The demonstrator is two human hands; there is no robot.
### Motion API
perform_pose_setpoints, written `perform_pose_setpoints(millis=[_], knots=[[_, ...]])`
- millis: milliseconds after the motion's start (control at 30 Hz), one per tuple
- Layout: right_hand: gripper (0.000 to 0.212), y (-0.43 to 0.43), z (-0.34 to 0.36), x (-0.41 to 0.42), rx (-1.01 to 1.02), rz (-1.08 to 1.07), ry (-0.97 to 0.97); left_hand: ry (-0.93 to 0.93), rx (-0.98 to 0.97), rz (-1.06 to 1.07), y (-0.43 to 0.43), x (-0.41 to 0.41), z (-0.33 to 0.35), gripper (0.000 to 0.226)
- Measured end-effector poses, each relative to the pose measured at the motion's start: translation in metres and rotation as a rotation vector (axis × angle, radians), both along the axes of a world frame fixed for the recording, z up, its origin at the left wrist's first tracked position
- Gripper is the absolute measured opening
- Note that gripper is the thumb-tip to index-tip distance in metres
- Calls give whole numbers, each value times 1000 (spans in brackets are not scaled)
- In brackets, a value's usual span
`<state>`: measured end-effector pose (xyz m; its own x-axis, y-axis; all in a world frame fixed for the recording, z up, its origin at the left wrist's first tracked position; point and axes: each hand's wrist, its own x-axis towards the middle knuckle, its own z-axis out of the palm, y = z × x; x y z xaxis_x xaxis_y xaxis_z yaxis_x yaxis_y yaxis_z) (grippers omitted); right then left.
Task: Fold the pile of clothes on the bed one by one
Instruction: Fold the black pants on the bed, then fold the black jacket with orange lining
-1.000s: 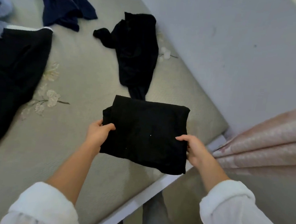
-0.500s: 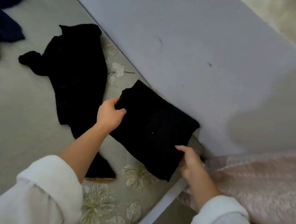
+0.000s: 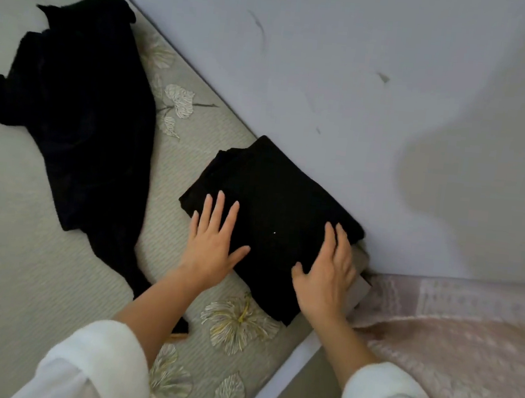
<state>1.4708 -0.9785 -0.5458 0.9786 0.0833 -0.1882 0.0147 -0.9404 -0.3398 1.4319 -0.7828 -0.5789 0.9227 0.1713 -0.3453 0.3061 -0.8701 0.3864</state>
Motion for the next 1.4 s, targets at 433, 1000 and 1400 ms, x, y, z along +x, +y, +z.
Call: perform_pose_setpoints(millis=[433,1000,1400], knots=[[86,6,-8,7,-238,171,218,109,-147,54,8,8,1,78],[69,183,-15,-20,-101,816,144,-49,-4,405,169,-95,-10,32],[89,229,5,-99,-245,1015,199,383,-715,701,172,-246,53,25]])
